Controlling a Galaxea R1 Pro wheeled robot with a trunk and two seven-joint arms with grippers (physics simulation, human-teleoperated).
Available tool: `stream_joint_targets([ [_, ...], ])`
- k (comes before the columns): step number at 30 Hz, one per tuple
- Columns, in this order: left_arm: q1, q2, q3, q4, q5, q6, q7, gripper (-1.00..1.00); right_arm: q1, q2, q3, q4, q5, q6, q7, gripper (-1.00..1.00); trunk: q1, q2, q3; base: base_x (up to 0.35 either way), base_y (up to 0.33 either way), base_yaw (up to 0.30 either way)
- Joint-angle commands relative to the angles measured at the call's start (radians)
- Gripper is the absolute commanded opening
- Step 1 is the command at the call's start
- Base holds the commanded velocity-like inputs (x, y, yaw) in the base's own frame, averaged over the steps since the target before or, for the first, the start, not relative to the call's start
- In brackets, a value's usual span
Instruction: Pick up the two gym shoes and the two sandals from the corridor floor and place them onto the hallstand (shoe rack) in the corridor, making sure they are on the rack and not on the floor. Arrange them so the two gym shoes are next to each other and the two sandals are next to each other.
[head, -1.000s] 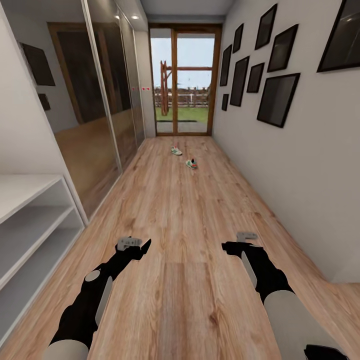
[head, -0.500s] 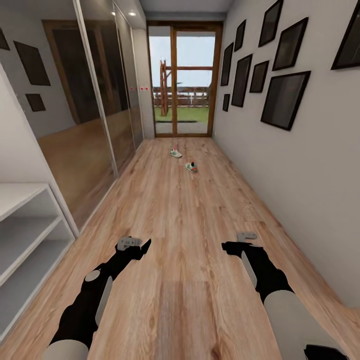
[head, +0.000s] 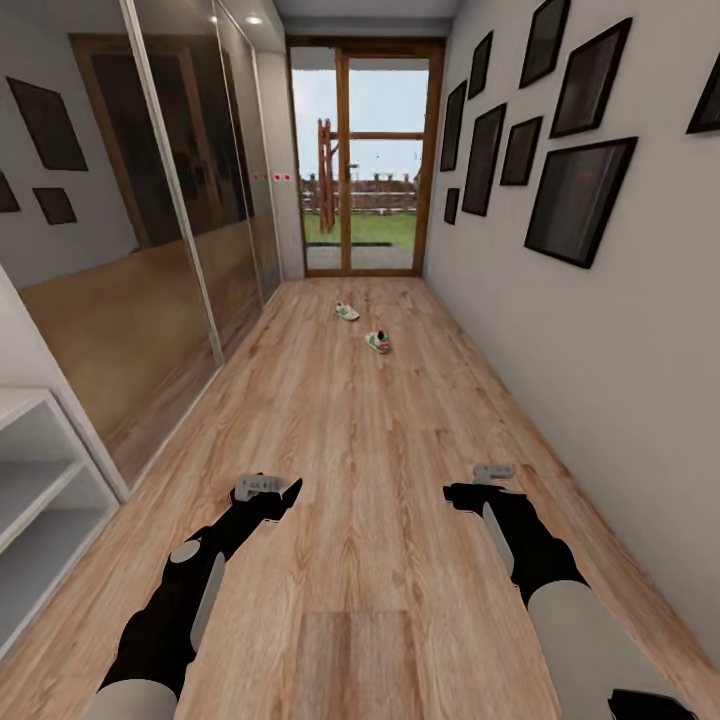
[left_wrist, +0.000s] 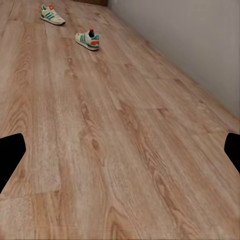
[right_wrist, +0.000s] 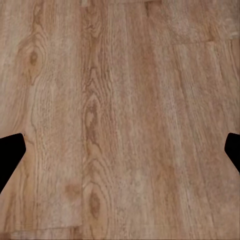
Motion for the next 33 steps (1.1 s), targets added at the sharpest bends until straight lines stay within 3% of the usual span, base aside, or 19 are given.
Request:
stream_joint_targets([
  [1,-0.001,-0.002,0.005,-0.002,-0.007,0.006,-0.009,1.0,0.0,0.001,-0.003,-0.001,0.007,0.005,0.002,1.0,0.0,0.0,-0.001,0.35,-0.127,0.0],
  [33,0.0,-0.003,0.004,-0.002,-0.005,0.006,-0.009,1.0,-0.001,0.001,-0.003,0.0,0.007,0.005,0.002,1.0,0.0,0.0,-0.001,0.35,-0.127,0.0],
])
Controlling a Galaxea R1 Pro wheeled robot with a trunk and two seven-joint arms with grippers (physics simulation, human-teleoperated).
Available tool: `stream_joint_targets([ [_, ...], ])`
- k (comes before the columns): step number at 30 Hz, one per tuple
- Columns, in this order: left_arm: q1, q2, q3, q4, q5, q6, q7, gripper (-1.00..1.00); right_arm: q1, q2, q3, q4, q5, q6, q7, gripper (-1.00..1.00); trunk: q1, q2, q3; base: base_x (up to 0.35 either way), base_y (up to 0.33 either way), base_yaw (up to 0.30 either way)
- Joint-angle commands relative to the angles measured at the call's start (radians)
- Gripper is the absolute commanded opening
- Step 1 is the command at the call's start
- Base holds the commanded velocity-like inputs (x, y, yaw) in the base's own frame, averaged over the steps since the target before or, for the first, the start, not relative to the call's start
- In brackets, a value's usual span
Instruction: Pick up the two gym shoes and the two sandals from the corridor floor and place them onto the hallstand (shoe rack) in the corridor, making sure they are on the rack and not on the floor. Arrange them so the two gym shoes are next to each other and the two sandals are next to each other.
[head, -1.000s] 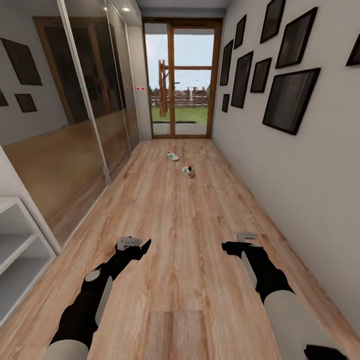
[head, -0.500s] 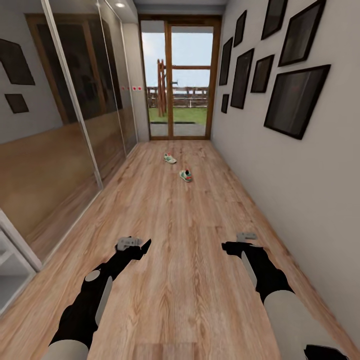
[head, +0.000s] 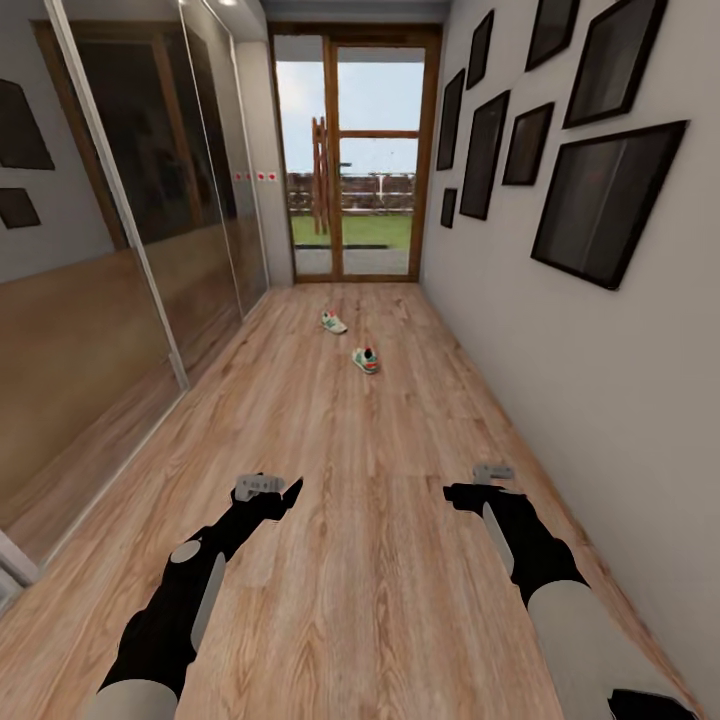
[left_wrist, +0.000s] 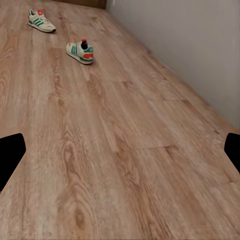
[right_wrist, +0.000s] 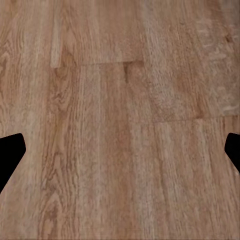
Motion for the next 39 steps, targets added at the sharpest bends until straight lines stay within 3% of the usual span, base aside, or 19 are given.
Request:
stream_joint_targets([
  [1,-0.001,-0.002,0.005,-0.002,-0.006,0.006,-0.009,1.0,-0.001,0.001,-0.003,-0.002,0.007,0.005,0.002,1.0,0.0,0.0,-0.001,0.35,-0.127,0.0],
  [39,-0.001,-0.002,0.005,-0.002,-0.006,0.006,-0.009,1.0,0.0,0.001,-0.003,-0.002,0.007,0.005,0.002,1.0,0.0,0.0,-0.001,0.35,-0.113,0.0],
])
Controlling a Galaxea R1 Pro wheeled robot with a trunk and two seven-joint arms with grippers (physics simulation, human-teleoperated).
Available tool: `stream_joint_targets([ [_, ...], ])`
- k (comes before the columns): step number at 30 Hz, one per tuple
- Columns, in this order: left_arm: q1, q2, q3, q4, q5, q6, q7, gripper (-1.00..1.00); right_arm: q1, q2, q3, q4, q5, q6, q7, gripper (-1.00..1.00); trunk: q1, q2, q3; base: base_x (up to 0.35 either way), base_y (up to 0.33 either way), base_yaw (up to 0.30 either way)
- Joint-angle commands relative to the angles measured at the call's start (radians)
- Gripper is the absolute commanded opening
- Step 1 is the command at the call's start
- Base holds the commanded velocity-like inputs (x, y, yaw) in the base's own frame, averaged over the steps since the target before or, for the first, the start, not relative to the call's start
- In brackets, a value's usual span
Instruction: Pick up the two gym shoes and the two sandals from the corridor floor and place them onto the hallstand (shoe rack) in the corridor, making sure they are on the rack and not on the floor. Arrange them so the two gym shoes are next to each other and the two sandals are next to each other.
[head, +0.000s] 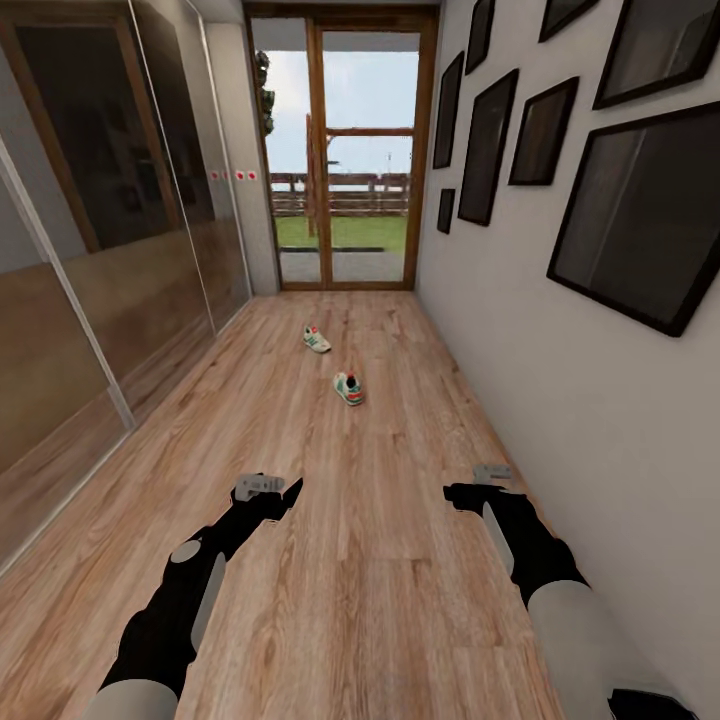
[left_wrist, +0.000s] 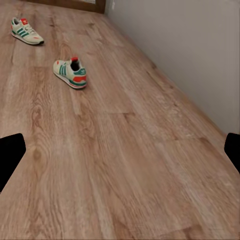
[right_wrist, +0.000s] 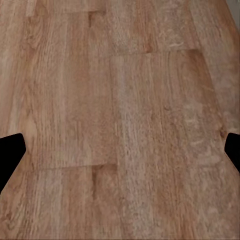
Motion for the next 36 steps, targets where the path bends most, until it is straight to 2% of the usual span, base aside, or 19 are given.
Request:
stream_joint_targets([
  [1,-0.001,-0.002,0.005,-0.002,-0.007,0.006,-0.009,1.0,0.0,0.001,-0.003,-0.002,0.007,0.005,0.002,1.0,0.0,0.0,-0.001,0.35,-0.106,0.0],
  [13,-0.001,-0.002,0.004,-0.002,-0.007,0.006,-0.009,1.0,0.0,0.001,-0.003,-0.002,0.007,0.005,0.002,1.0,0.0,0.0,-0.001,0.35,-0.106,0.105],
  [36,0.0,-0.002,0.004,-0.002,-0.007,0.006,-0.009,1.0,0.0,0.001,-0.003,-0.002,0.007,0.005,0.003,1.0,0.0,0.0,-0.001,0.35,-0.106,0.006],
])
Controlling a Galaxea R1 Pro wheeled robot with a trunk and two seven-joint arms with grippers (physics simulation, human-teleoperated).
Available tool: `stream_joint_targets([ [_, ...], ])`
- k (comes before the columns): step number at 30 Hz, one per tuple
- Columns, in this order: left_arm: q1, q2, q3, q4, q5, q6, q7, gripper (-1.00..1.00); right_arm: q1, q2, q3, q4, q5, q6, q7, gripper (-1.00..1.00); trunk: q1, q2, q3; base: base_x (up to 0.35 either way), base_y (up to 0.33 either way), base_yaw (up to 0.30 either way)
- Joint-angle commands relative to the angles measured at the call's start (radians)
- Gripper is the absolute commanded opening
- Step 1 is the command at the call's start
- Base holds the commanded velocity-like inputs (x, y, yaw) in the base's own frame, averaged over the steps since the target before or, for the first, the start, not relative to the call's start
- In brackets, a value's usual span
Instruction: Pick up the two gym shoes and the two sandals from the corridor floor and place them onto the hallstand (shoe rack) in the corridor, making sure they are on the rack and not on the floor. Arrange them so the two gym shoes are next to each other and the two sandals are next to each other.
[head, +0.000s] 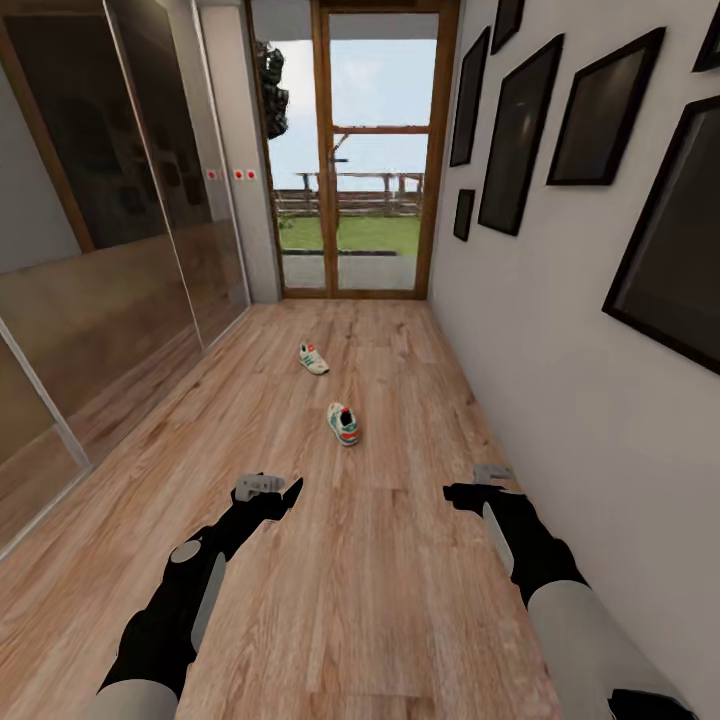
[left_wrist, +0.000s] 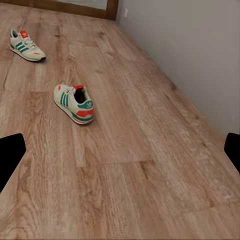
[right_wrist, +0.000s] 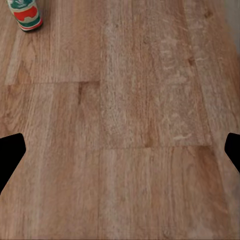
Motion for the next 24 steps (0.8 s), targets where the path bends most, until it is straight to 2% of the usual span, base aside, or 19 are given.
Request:
stream_joint_targets([
  [1,0.0,-0.002,0.005,-0.002,-0.007,0.006,-0.009,1.0,0.0,0.001,-0.003,-0.001,0.007,0.005,0.002,1.0,0.0,0.0,-0.001,0.35,-0.106,0.0],
  [11,-0.001,-0.002,0.005,-0.001,-0.006,0.006,-0.009,1.0,-0.001,0.001,-0.003,-0.001,0.007,0.005,0.001,1.0,0.0,0.0,-0.001,0.35,-0.106,0.007],
  [19,-0.001,-0.002,0.005,0.0,-0.006,0.006,-0.009,1.0,0.0,0.001,-0.003,-0.001,0.007,0.005,0.001,1.0,0.0,0.0,-0.001,0.35,-0.106,0.171],
  [24,-0.001,-0.002,0.005,0.0,-0.006,0.006,-0.009,1.0,-0.001,0.001,-0.003,-0.001,0.007,0.005,0.001,1.0,0.0,0.0,-0.001,0.35,-0.106,0.073],
])
